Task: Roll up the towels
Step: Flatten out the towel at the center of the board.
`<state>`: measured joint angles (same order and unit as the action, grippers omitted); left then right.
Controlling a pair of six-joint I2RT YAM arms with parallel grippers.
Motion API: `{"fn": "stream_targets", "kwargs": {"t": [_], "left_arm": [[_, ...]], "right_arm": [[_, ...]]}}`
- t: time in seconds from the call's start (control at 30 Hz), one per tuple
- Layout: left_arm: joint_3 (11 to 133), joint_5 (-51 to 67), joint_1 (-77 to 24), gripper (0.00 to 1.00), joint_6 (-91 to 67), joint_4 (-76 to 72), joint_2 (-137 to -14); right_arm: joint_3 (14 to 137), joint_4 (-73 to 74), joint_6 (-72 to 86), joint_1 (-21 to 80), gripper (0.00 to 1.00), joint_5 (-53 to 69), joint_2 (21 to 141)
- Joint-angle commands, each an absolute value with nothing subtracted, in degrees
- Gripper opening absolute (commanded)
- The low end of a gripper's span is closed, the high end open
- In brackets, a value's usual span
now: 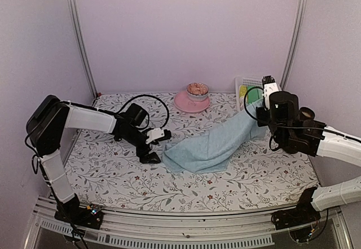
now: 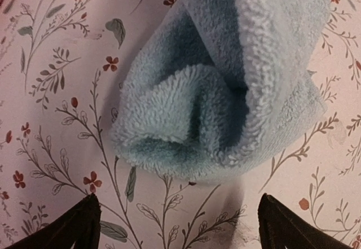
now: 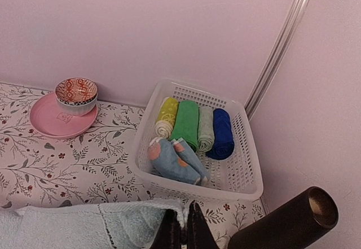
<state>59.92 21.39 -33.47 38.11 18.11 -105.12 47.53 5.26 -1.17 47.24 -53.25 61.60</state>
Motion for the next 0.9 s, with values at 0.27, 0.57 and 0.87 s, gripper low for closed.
{"fn": "stream_targets", "kwargs": {"t": [0.27,0.57,0.87], "left_arm": [[66.4,16.9,-37.3,0.96,43.2,14.4,-108.8],[72.3,18.4,-38.0,0.22,43.4,20.1,-117.1],[67.2,10.2,-35.6,0.0,41.1,19.7,-96.4]], "right_arm": [[46.9,3.4,-0.6,47.1,0.02,-50.4,62.7],[46.8,3.0,-0.8,47.1,0.02,-49.3,63.2],[46.3,2.7,-0.3,47.1,0.02,-49.7,60.6]]}}
